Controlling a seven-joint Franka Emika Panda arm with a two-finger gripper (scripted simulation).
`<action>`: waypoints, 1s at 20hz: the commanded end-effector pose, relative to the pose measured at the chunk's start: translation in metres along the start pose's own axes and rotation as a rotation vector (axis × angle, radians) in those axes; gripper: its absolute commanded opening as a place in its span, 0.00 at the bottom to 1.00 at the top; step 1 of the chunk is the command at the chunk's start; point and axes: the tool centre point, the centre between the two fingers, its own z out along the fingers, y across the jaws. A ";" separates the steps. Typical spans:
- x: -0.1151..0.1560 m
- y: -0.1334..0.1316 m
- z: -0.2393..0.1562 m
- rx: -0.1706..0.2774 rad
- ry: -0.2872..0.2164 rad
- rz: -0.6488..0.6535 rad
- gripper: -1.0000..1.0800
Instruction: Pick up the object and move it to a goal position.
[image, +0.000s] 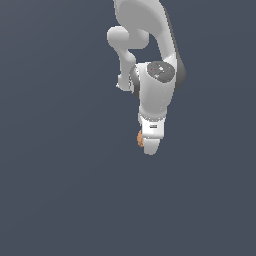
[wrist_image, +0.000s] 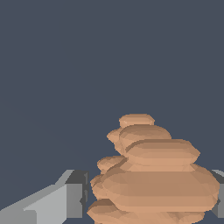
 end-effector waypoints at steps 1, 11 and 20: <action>0.009 -0.009 -0.028 0.000 -0.001 -0.001 0.00; 0.044 -0.045 -0.143 0.000 0.001 -0.002 0.00; 0.073 -0.072 -0.240 0.000 0.003 -0.002 0.00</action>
